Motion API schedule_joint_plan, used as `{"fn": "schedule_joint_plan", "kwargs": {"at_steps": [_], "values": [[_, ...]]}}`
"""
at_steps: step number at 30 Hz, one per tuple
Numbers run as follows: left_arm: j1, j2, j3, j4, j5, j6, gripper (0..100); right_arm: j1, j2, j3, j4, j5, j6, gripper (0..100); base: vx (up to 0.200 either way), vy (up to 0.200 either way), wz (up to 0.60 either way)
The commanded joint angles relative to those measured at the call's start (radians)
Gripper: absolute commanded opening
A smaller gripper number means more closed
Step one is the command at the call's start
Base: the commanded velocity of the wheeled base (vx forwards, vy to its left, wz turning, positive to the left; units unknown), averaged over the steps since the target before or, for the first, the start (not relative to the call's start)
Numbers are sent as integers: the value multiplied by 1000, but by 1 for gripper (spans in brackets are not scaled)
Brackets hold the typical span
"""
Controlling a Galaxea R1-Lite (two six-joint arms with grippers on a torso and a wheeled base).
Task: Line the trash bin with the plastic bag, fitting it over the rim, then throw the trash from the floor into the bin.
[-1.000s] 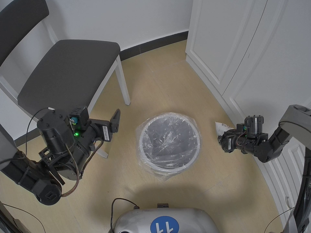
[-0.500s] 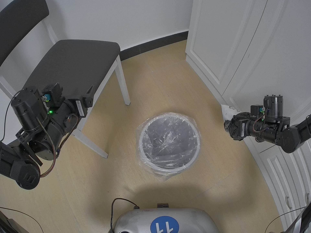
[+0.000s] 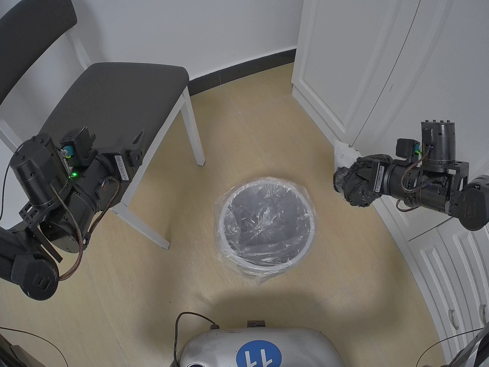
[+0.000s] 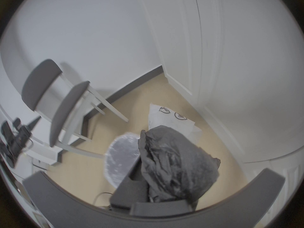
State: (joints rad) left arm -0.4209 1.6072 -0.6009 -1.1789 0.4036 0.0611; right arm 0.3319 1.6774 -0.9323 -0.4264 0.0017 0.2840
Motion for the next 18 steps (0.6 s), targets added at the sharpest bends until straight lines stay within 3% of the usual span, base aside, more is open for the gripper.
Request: {"fn": "schedule_joint_plan", "kwargs": {"at_steps": [1, 10, 18], "values": [[-18, 3, 6, -1, 0, 0, 100, 79, -21, -71, 52, 0, 70, 0, 0, 0, 0], [-19, 2, 13, -7, 0, 0, 100, 210, 31, -134, 86, -2, 225, 0, 0, 0, 0], [-45, 0, 24, -10, 0, 0, 100, 283, 143, -122, 40, -9, 234, 0, 0, 0, 0]]}}
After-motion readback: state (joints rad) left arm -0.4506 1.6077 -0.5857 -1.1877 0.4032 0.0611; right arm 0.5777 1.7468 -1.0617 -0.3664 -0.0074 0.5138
